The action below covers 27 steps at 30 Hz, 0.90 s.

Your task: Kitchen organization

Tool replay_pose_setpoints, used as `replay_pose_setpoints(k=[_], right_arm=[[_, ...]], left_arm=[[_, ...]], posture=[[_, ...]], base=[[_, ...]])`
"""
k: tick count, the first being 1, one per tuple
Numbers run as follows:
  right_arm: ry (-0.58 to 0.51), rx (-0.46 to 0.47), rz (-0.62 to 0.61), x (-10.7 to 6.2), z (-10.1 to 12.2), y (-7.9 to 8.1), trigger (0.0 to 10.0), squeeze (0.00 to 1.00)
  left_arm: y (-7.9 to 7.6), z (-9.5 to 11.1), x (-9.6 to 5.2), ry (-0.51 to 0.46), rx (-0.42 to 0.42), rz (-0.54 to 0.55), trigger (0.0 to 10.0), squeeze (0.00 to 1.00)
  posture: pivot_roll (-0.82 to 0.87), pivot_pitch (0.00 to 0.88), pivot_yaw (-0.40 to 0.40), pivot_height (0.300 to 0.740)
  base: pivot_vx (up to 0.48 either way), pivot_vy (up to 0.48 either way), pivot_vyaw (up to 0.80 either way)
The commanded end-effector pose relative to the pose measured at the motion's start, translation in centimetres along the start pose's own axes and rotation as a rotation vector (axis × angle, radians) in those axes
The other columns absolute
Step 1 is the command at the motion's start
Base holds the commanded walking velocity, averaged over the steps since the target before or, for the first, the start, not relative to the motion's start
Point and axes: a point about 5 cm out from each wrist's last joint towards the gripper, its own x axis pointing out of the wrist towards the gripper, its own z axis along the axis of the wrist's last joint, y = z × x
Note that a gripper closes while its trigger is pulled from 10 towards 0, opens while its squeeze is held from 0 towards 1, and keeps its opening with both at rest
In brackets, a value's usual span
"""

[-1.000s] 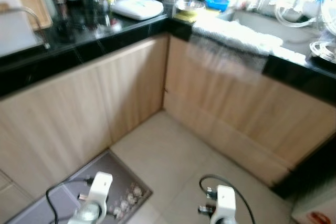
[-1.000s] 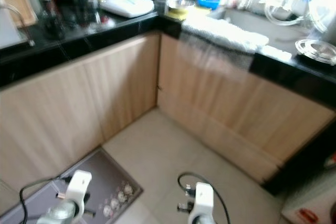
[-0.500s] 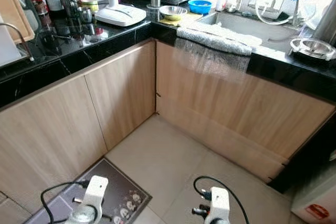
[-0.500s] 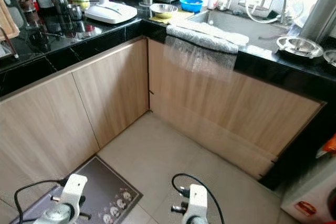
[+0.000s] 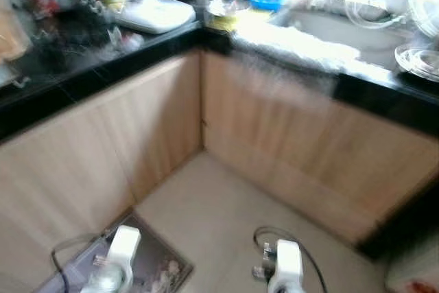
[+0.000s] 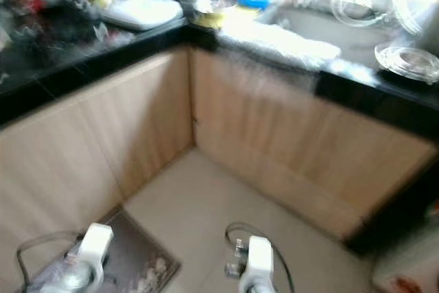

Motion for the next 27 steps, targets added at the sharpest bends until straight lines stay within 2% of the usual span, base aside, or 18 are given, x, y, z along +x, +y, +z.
replay_pose_setpoints(k=[1,6,13,22,27], right_arm=[[-0.017,-0.002,0.007,0.1,0.6,0.3,10.0,0.0],[-0.022,-0.001,0.006,0.1,0.7,0.4,10.0,0.0],[-0.039,0.006,-0.003,0.1,0.9,0.3,10.0,0.0],[-0.03,0.002,-0.006,0.1,0.8,0.3,10.0,0.0],[-0.024,-0.001,-0.002,0.1,0.7,0.3,10.0,0.0]], left_arm=[[0.5,-0.5,-0.1,0.021,0.005,0.007,10.0,0.0],[0.4,-0.4,-0.1,0.019,0.005,0.005,10.0,0.0],[0.4,-0.3,-0.1,0.017,0.003,0.003,10.0,0.0],[1.2,-1.2,-0.4,0.037,0.004,0.011,10.0,0.0],[1.5,-1.6,-0.5,0.045,0.002,0.013,10.0,0.0]], posture=[[0.03,0.0,-0.05,0.74],[0.03,0.0,-0.05,0.74],[0.03,0.0,-0.048,0.74],[0.03,0.0,-0.05,0.74],[0.03,0.0,-0.051,0.74]], base=[[0.36,0.0,-0.69],[0.357,0.0,-0.68],[0.361,0.0,0.0],[0.361,0.0,0.0],[0.359,0.0,-0.69]])
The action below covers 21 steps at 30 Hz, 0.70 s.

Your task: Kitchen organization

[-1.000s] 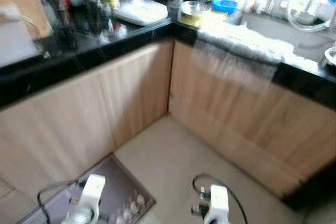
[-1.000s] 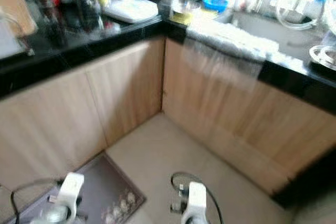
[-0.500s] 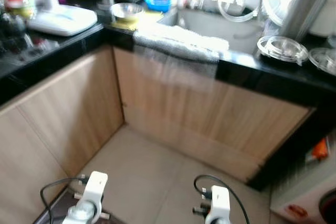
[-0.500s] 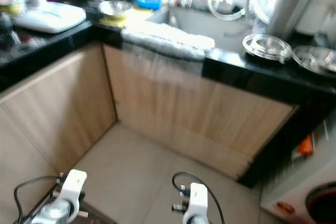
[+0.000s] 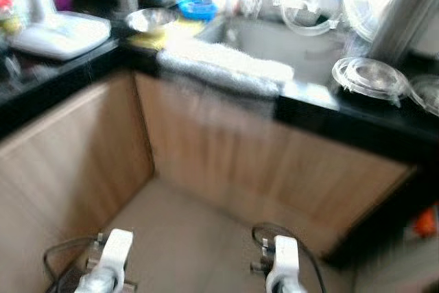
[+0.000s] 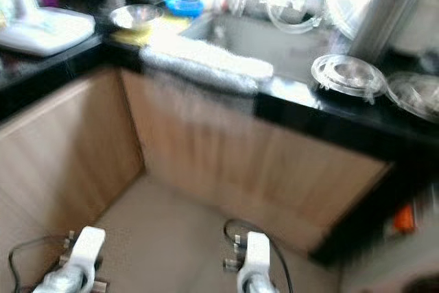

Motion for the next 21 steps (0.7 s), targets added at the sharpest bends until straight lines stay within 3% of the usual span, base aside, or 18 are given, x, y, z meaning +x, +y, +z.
replay_pose_setpoints(k=[1,5,21], right_arm=[[0.008,0.0,-0.034,-0.1,-0.2,-1.2,10.0,0.0],[0.009,-0.004,-0.03,-0.2,-0.2,-1.2,10.0,0.0],[0.018,-0.012,-0.019,-0.2,-0.5,-1.2,10.0,0.0]], left_arm=[[-1.1,0.1,0.1,-0.001,-0.008,-0.031,10.0,0.0],[-1.4,0.2,0.2,-0.001,-0.008,-0.039,10.0,0.0],[-2.2,0.6,0.3,-0.008,0.002,-0.061,10.0,0.0]], posture=[[0.03,0.0,-0.051,0.74],[0.03,0.0,-0.051,0.74],[0.04,0.0,-0.045,0.74]], base=[[0.36,0.0,-0.67],[0.343,0.0,-0.66],[0.0,0.0,-0.65]])
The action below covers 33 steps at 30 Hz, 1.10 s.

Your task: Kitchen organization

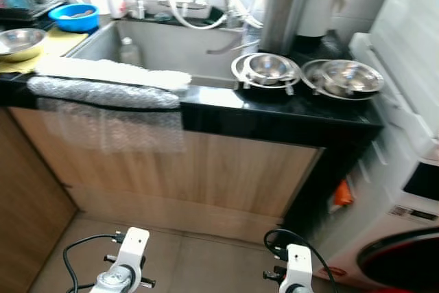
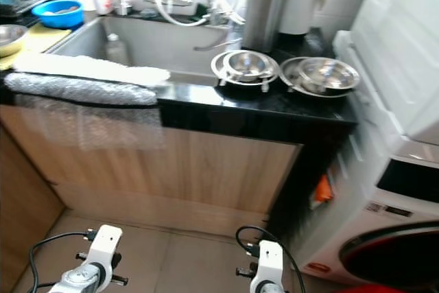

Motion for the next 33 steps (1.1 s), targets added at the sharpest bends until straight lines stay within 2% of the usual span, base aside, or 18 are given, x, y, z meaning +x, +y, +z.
replay_pose_setpoints(k=[1,11,14,15,16,17,18,20,23,25,28,29,30,31,32,33], right_arm=[[-0.01,-0.001,0.007,0.0,0.1,0.4,10.0,0.0],[-0.046,0.012,0.006,0.0,0.4,0.4,10.0,0.0],[-0.102,0.021,-0.036,-0.1,0.7,0.2,10.0,0.0],[-0.102,0.021,-0.036,-0.1,0.7,0.2,10.0,0.0],[-0.13,0.036,-0.045,-0.1,0.9,0.1,10.0,0.0],[-0.13,0.036,-0.045,-0.1,0.9,0.1,10.0,0.0],[-0.166,0.045,-0.055,-0.2,1.1,0.1,10.0,0.0],[-0.205,0.057,-0.069,-0.3,1.4,0.0,10.0,0.0],[-0.209,0.058,-0.07,-0.3,1.4,0.0,10.0,0.0],[-0.257,0.058,-0.09,-0.5,1.7,-0.2,10.0,0.0],[-0.324,0.033,-0.128,-0.8,2.1,-0.4,10.0,0.0],[-0.464,0.017,-0.18,-1.3,4.9,-2.5,10.0,0.0],[-0.464,0.017,-0.18,-1.3,4.9,-2.5,10.0,0.0],[-0.561,0.002,-0.21,-1.8,7.0,-3.9,10.0,0.0],[-0.76,-0.015,-0.245,-3.7,10.8,-5.5,10.0,0.0],[-0.816,-0.017,-0.243,-4.4,11.9,-5.6,10.0,0.0]], left_arm=[[0.4,-0.5,-0.1,0.021,0.012,0.002,10.0,0.0],[0.9,0.3,-0.1,-0.031,-0.013,0.01,10.0,0.0],[2.0,2.3,-0.1,-0.133,-0.039,0.045,10.0,0.0],[2.0,2.3,-0.1,-0.133,-0.039,0.045,10.0,0.0],[2.5,3.6,-0.1,-0.195,-0.065,0.059,10.0,0.0],[2.5,3.6,-0.1,-0.195,-0.065,0.059,10.0,0.0],[3.2,5.6,-0.3,-0.296,-0.094,0.074,10.0,0.0],[3.9,7.4,-0.6,-0.383,-0.11,0.094,10.0,0.0],[3.9,7.6,-0.6,-0.389,-0.111,0.095,10.0,0.0],[4.6,9.6,-1.3,-0.512,-0.122,0.097,10.0,0.0],[4.9,10.2,-2.4,-0.627,-0.122,0.105,10.0,0.0],[5.1,10.2,-3.0,-0.667,-0.129,0.121,10.0,0.0],[5.1,10.2,-3.0,-0.667,-0.129,0.121,10.0,0.0],[5.3,10.2,-3.3,-0.684,-0.134,0.129,10.0,0.0],[5.7,10.6,-4.1,-0.729,-0.151,0.153,10.0,0.0],[5.9,11.0,-4.4,-0.749,-0.156,0.164,10.0,0.0]], posture=[[0.03,0.0,-0.044,0.74],[0.02,0.0,-0.044,0.74],[0.02,0.0,-0.047,0.74],[0.02,0.0,-0.047,0.74],[0.01,0.0,-0.047,0.74],[0.01,0.0,-0.047,0.74],[0.0,0.0,-0.047,0.74],[0.0,0.0,-0.048,0.74],[0.0,0.0,-0.048,0.74],[-0.02,0.0,-0.048,0.74],[-0.04,0.0,-0.053,0.74],[-0.04,0.0,-0.054,0.74],[-0.04,0.0,-0.054,0.74],[-0.04,0.0,-0.054,0.74],[-0.05,0.0,-0.055,0.74],[-0.05,0.0,-0.056,0.74]], base=[[0.0,0.0,0.0],[0.0,0.0,0.0],[0.0,0.0,0.0],[0.0,0.0,0.0],[0.0,0.0,0.0],[0.0,0.0,0.0],[0.0,0.0,0.0],[0.0,0.0,0.0],[0.0,0.0,0.0],[0.0,0.0,0.0],[0.0,0.0,0.0],[0.0,0.0,0.0],[0.0,0.0,0.0],[0.0,0.0,0.0],[0.0,0.0,0.0],[0.0,0.0,0.0]])
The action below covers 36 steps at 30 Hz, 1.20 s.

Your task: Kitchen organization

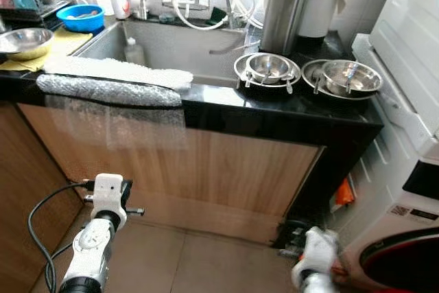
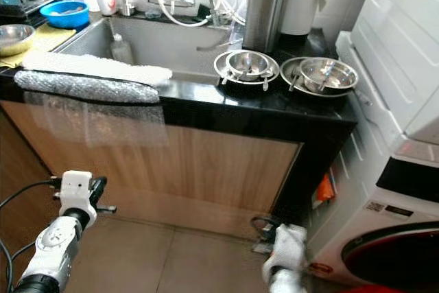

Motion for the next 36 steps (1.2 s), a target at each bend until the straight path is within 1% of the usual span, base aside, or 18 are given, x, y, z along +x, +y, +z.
replay_pose_setpoints(k=[1,2,3,4,7,8,9,11,12,13,15,17,19,21,22,28,30,36], right_arm=[[-0.23,0.005,-0.019,1.2,5.1,-1.0,10.0,0.0],[-0.277,0.003,-0.009,1.4,6.4,-0.9,10.0,0.0],[-0.277,0.003,-0.009,1.4,6.4,-0.9,10.0,0.0],[-0.361,-0.011,0.016,1.9,8.9,-0.3,10.0,0.0],[-0.459,-0.012,0.052,2.5,12.0,1.0,10.0,0.0],[-0.504,0.007,0.072,2.9,13.7,2.0,10.0,0.0],[-0.504,0.007,0.072,2.9,13.7,2.0,10.0,0.0],[-0.537,0.005,0.095,3.0,14.8,2.8,10.0,0.0],[-0.537,0.005,0.095,3.0,14.8,2.8,10.0,0.0],[-0.569,0.002,0.119,2.8,15.7,3.7,10.0,0.0],[-0.577,-0.001,0.134,2.4,16.1,4.2,10.0,0.0],[-0.561,-0.027,0.148,1.8,16.0,4.3,10.0,0.0],[-0.546,-0.027,0.152,1.7,15.7,4.4,10.0,0.0],[-0.506,-0.023,0.137,1.5,14.7,4.0,10.0,0.0],[-0.504,-0.023,0.136,1.4,14.7,4.0,10.0,0.0],[-0.515,-0.011,0.144,1.5,15.5,4.3,10.0,0.0],[-0.523,0.005,0.152,1.3,16.4,4.8,10.0,0.0],[-0.504,0.024,0.146,1.4,16.5,4.9,10.0,0.0]], left_arm=[[0.6,1.8,0.3,-0.071,-0.021,0.041,10.0,0.0],[0.6,2.5,0.6,-0.095,-0.024,0.049,10.0,0.0],[0.6,2.5,0.6,-0.095,-0.024,0.049,10.0,0.0],[0.3,4.3,1.5,-0.154,-0.033,0.054,10.0,0.0],[-0.7,7.0,2.9,-0.233,-0.048,0.032,10.0,0.0],[-1.6,8.9,3.7,-0.288,-0.037,0.002,10.0,0.0],[-1.6,8.9,3.7,-0.288,-0.037,0.002,10.0,0.0],[-2.4,10.4,4.1,-0.334,-0.028,-0.022,10.0,0.0],[-2.4,10.4,4.1,-0.334,-0.028,-0.022,10.0,0.0],[-3.6,12.3,4.5,-0.4,-0.027,-0.055,10.0,0.0],[-4.3,13.4,4.4,-0.437,-0.029,-0.077,10.0,0.0],[-4.8,13.8,4.2,-0.443,-0.058,-0.087,10.0,0.0],[-5.0,13.7,4.0,-0.44,-0.067,-0.094,10.0,0.0],[-4.9,12.9,3.7,-0.424,-0.079,-0.09,10.0,0.0],[-4.9,12.8,3.7,-0.421,-0.08,-0.088,10.0,0.0],[-5.2,13.1,3.8,-0.411,-0.086,-0.097,10.0,0.0],[-5.5,13.5,3.9,-0.402,-0.083,-0.113,10.0,0.0],[-5.6,13.5,3.9,-0.39,-0.086,-0.131,10.0,0.0]], posture=[[-0.05,0.0,-0.057,0.74],[-0.05,0.0,-0.059,0.74],[-0.05,0.0,-0.059,0.74],[-0.06,0.0,-0.064,0.74],[-0.06,0.0,-0.065,0.74],[-0.06,0.0,-0.065,0.74],[-0.06,0.0,-0.065,0.74],[-0.06,0.0,-0.066,0.74],[-0.06,0.0,-0.066,0.74],[-0.06,0.0,-0.064,0.74],[-0.06,0.0,-0.062,0.74],[-0.06,0.0,-0.061,0.74],[-0.06,0.0,-0.06,0.74],[-0.06,0.0,-0.06,0.74],[-0.06,0.0,-0.06,0.74],[-0.05,0.0,-0.058,0.74],[-0.05,0.0,-0.056,0.74],[-0.05,0.0,-0.057,0.74]], base=[[0.0,0.0,0.0],[0.0,0.0,0.0],[0.0,0.0,0.0],[0.0,0.0,0.0],[0.0,0.0,0.0],[0.0,0.0,0.0],[0.0,0.0,0.0],[0.0,0.0,0.0],[0.0,0.0,0.0],[0.0,0.0,0.0],[0.0,0.0,0.0],[0.0,0.0,0.0],[0.0,0.0,0.0],[0.0,0.0,0.0],[0.0,0.0,0.0],[0.0,0.0,0.0],[0.0,0.0,0.0],[0.0,0.0,0.0]])
